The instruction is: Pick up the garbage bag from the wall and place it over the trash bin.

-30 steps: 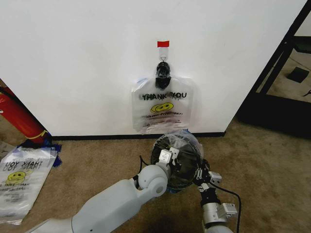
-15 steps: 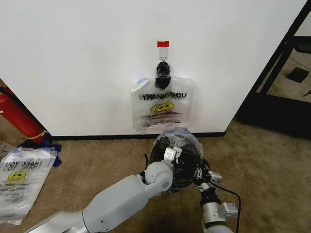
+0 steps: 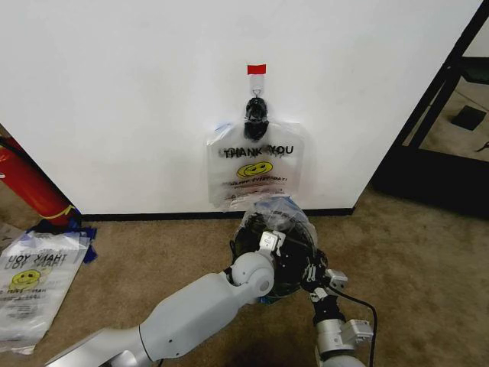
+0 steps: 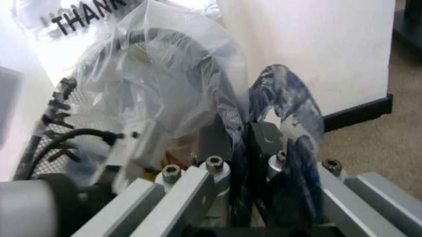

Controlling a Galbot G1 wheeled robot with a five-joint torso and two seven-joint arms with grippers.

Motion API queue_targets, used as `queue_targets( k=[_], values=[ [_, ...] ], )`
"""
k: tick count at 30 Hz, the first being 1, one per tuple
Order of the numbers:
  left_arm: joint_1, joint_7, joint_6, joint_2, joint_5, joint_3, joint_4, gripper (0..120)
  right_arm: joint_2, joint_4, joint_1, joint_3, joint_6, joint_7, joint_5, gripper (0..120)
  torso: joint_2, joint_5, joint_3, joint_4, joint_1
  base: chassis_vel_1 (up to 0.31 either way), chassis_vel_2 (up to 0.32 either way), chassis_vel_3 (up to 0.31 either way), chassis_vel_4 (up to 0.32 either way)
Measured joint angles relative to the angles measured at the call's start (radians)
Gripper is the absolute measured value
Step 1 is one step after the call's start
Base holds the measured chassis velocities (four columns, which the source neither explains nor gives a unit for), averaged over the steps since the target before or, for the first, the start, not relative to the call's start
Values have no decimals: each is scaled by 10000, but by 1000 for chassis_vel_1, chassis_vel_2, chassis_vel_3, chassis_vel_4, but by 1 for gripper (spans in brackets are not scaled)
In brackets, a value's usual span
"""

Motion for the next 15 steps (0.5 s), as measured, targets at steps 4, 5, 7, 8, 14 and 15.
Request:
queue_targets(
  k=[4,5,7,8,14,15],
  values=[
    [89,-6,1,315,22,-3,-506,0,-14,-43,72,107,-20,48,96,1,0,0,-1,1,0,0,0,0,0],
    [109,-6,7,409,25,0,-646,0,-21,-55,98,127,-33,62,137,1,0,-1,-1,1,0,0,0,0,0],
    [135,1,49,645,72,7,-957,0,-53,-81,139,146,-60,84,213,1,0,-1,-1,2,0,0,0,0,0],
    [135,0,60,677,90,7,-990,0,-57,-84,143,146,-63,84,217,1,0,0,-1,2,0,0,0,0,0],
    [1,-303,147,570,110,-29,-912,0,-4,-106,166,61,-68,84,205,1,0,-1,-1,1,0,0,0,0,0],
    [-17,-332,116,505,109,-32,-824,0,8,-107,162,52,-68,82,200,1,0,-1,-1,0,0,0,0,0,0]
  ],
)
